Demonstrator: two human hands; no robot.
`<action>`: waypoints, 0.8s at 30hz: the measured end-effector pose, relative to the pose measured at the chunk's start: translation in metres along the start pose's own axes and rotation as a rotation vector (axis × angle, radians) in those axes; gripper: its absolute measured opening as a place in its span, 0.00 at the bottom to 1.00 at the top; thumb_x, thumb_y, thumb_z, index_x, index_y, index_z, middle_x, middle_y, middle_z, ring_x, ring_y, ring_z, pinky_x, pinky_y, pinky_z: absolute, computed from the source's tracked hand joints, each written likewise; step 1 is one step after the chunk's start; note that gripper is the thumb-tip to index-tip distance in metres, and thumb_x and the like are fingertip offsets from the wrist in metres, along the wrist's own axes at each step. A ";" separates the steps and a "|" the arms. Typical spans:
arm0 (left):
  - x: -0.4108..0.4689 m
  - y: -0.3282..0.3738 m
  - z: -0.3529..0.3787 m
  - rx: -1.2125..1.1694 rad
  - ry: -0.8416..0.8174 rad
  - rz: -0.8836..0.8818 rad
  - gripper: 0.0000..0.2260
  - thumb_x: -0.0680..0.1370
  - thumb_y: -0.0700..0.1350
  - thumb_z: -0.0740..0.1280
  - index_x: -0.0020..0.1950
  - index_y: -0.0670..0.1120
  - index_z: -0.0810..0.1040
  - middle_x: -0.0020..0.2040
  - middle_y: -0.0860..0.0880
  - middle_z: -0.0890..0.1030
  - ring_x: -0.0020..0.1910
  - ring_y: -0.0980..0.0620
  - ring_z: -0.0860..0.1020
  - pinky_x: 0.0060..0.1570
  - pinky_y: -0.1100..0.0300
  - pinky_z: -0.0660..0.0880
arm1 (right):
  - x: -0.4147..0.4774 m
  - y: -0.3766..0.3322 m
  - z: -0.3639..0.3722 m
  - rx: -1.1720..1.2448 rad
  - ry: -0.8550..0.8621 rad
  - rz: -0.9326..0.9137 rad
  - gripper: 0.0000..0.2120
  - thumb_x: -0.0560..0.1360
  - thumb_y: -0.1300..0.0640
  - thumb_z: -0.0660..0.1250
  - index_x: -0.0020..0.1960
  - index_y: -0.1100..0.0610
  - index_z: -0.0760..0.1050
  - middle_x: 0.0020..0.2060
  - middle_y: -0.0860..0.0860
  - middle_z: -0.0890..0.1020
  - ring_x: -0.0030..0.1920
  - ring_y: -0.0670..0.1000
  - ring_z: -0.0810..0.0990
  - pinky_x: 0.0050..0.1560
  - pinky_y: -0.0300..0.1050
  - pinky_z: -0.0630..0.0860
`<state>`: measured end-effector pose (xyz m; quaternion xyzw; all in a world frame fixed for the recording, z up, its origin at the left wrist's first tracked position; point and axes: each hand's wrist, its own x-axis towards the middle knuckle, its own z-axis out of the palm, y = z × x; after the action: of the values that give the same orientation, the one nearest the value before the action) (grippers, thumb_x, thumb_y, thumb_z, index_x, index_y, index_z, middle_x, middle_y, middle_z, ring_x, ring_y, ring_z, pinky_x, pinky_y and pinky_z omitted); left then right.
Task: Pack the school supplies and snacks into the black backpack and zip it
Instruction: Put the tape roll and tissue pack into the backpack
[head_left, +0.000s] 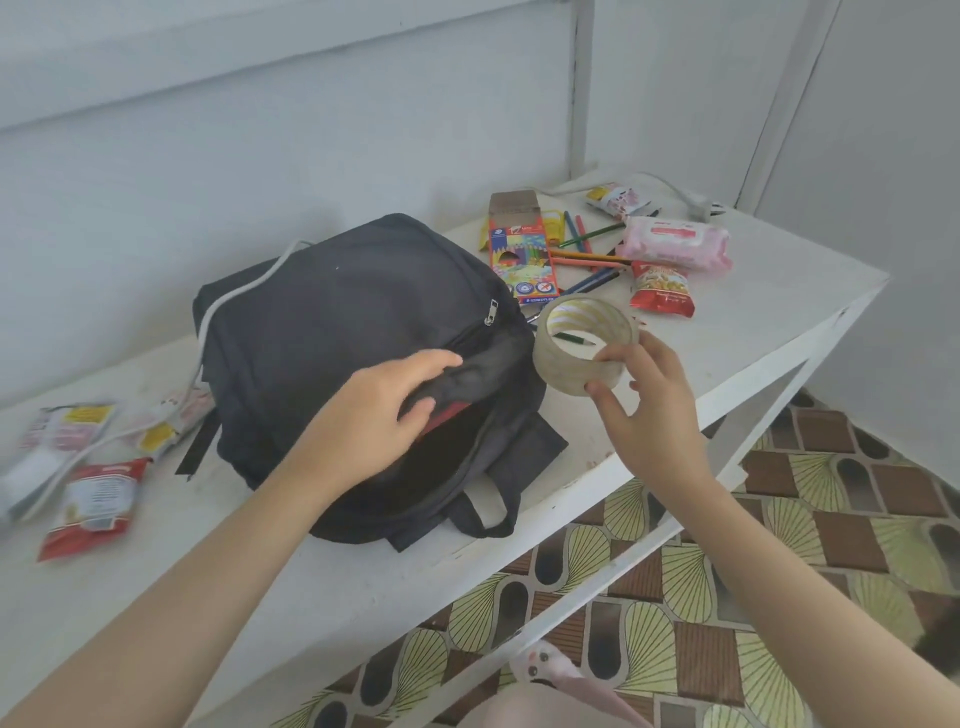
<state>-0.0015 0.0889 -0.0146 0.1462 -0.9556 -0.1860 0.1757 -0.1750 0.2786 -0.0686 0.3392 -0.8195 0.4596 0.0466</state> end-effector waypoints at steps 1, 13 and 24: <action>0.006 -0.002 -0.007 0.048 0.040 0.036 0.19 0.75 0.36 0.66 0.62 0.53 0.75 0.55 0.59 0.78 0.53 0.60 0.75 0.52 0.68 0.70 | -0.001 -0.001 0.000 0.000 -0.002 0.007 0.11 0.75 0.57 0.68 0.57 0.52 0.74 0.68 0.54 0.69 0.64 0.55 0.70 0.61 0.52 0.73; 0.013 -0.021 -0.005 0.837 -0.126 0.048 0.35 0.74 0.66 0.52 0.65 0.39 0.74 0.56 0.45 0.79 0.52 0.44 0.76 0.44 0.52 0.71 | -0.011 -0.005 0.009 0.048 -0.013 0.027 0.11 0.74 0.59 0.69 0.56 0.52 0.74 0.67 0.55 0.70 0.65 0.55 0.69 0.62 0.58 0.72; 0.024 -0.047 -0.048 0.523 -0.287 -0.047 0.33 0.76 0.52 0.65 0.76 0.49 0.54 0.74 0.53 0.64 0.69 0.47 0.66 0.63 0.52 0.67 | -0.013 -0.027 0.030 0.100 -0.070 -0.123 0.10 0.73 0.60 0.69 0.54 0.52 0.75 0.64 0.52 0.72 0.61 0.52 0.71 0.59 0.50 0.72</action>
<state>0.0057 0.0247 0.0146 0.1809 -0.9825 0.0436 -0.0091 -0.1413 0.2525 -0.0715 0.4066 -0.7743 0.4840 0.0292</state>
